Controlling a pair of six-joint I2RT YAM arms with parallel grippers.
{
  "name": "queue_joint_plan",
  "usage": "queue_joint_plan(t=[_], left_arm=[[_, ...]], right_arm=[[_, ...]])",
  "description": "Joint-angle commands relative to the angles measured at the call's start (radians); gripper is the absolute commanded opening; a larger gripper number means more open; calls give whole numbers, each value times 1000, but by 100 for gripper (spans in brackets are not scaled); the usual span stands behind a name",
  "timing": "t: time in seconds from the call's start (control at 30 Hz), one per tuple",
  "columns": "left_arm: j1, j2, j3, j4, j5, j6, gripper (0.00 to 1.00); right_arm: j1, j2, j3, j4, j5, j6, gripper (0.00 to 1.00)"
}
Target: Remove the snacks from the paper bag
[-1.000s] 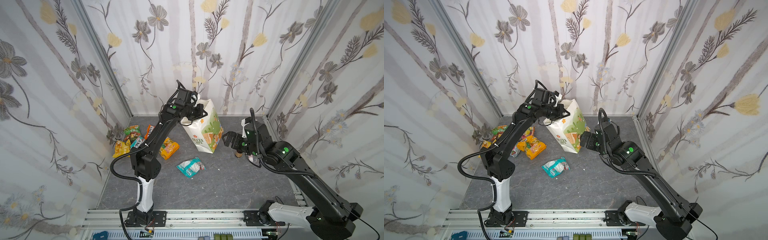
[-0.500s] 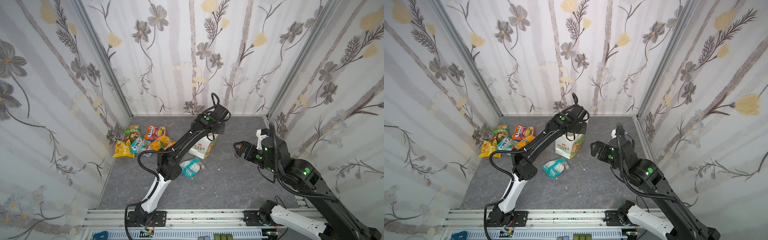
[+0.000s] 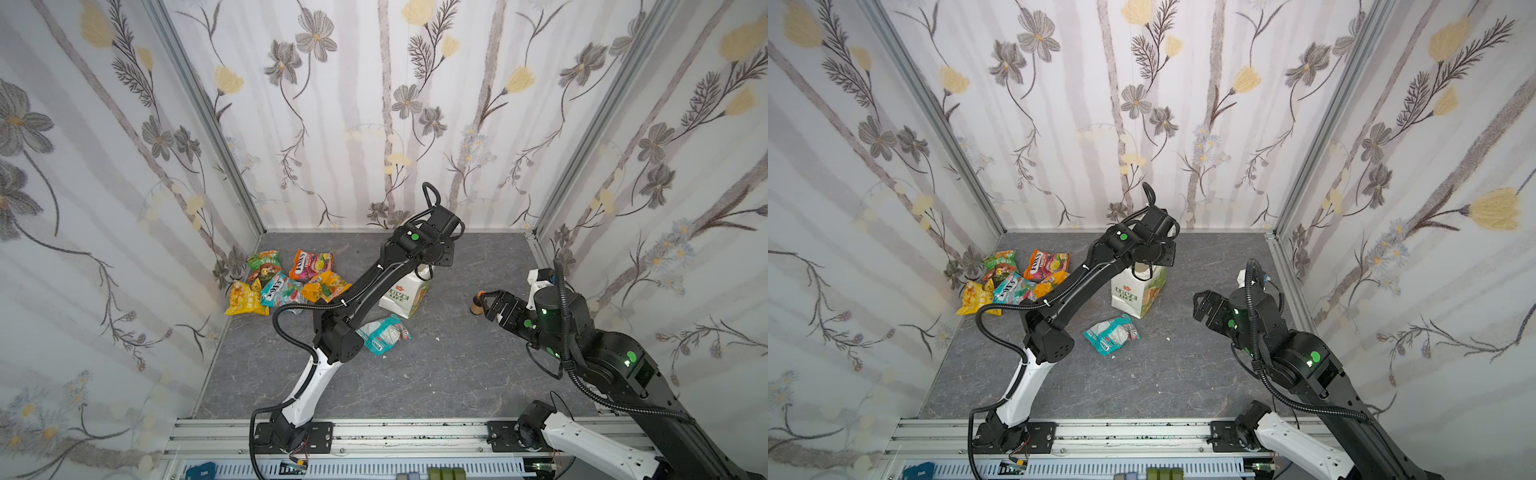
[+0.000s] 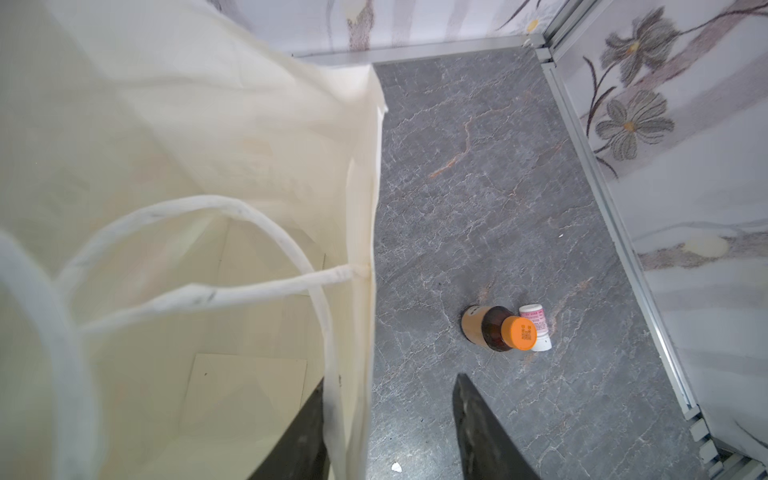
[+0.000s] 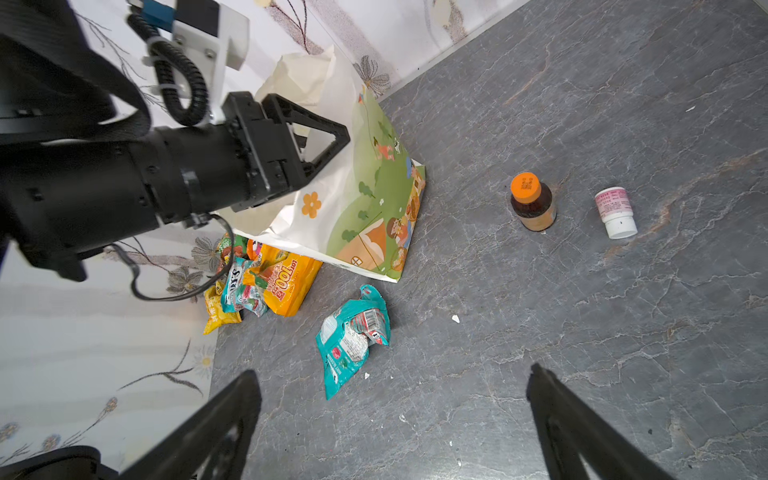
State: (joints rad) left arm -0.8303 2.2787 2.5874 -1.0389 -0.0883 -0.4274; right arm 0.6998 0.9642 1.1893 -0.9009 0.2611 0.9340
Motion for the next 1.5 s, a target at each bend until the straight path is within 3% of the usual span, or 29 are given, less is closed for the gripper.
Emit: queue_joint_plan(t=[0.0,0.23,0.4,0.5,0.63,0.83,1.0,1.2,1.47], left_arm=[[6,-50,13,-4,-52,29,50],[14,-147,28,3,-68,47,55],[15,-309,-39,-69,-67,71,65],[14,-487,-209,-110,-120,75,67],[16,-815,-575,-59,-182,36,70],[18,-1310,-1076,30,-267,-95,79],[17,-1585,-1317,10,-243,-165,85],[19,-1684,-1399,-122,-149,-157,92],[17,-1630,-1355,-150,-173,-85,99]], right_arm=[[1,13,-1,37,22,10,99],[0,46,9,99,3,-46,99],[23,107,-25,231,-164,-184,97],[137,161,-72,331,-165,-229,96],[260,281,-127,455,-160,-231,97],[304,473,-177,628,-151,-194,99],[305,621,-200,785,-144,-166,99],[306,841,-152,900,-119,-152,95],[319,981,-105,897,-109,-139,77]])
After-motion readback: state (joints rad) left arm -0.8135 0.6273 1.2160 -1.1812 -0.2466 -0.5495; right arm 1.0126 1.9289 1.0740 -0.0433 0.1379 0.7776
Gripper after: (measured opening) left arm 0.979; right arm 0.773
